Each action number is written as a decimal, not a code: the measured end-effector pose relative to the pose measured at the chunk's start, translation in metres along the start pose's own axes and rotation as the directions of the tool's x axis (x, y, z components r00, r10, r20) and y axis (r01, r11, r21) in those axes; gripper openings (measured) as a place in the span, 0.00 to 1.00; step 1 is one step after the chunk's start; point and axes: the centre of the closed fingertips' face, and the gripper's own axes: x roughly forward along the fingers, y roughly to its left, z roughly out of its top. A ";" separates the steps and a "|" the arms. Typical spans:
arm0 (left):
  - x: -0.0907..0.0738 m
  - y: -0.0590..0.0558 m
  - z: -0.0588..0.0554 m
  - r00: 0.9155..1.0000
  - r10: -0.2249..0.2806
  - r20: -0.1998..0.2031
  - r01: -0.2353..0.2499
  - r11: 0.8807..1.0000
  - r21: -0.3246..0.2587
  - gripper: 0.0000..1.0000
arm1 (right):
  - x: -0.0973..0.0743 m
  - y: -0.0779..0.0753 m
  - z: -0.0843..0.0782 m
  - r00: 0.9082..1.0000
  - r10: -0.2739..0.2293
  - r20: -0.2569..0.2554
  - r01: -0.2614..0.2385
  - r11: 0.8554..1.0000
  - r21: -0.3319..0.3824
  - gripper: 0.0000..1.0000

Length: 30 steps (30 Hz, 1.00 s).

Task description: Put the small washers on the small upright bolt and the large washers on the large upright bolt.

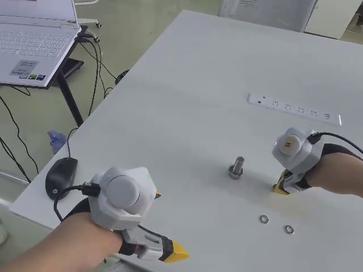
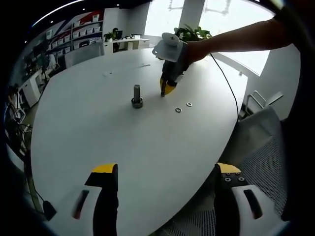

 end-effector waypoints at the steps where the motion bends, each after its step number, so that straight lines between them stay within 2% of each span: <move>1: 0.000 -0.001 0.000 1.000 -0.001 0.001 0.001 1.000 -0.002 0.80 | 0.001 -0.001 0.000 1.000 0.000 0.000 0.000 1.000 0.004 0.13; 8: -0.001 -0.001 -0.002 1.000 -0.003 -0.009 0.003 1.000 -0.003 0.80 | 0.002 -0.003 0.000 1.000 -0.004 -0.002 0.004 1.000 -0.022 0.14; 12: -0.003 -0.001 -0.002 1.000 0.000 -0.005 0.000 1.000 0.000 0.80 | 0.002 -0.003 0.003 1.000 -0.001 0.014 0.001 1.000 -0.030 0.24; 20: -0.005 -0.005 -0.007 1.000 0.002 -0.015 -0.002 1.000 -0.007 0.80 | 0.000 0.002 0.002 1.000 0.020 0.015 -0.020 0.999 -0.028 0.32; 26: -0.007 -0.007 -0.006 1.000 0.004 -0.005 -0.004 1.000 -0.013 0.80 | -0.004 0.006 0.001 1.000 0.021 0.014 -0.021 0.999 -0.028 0.32; 30: -0.011 -0.008 0.001 1.000 -0.004 0.023 0.004 1.000 -0.029 0.80 | -0.009 0.004 0.003 0.999 0.013 0.030 -0.012 1.000 -0.010 0.34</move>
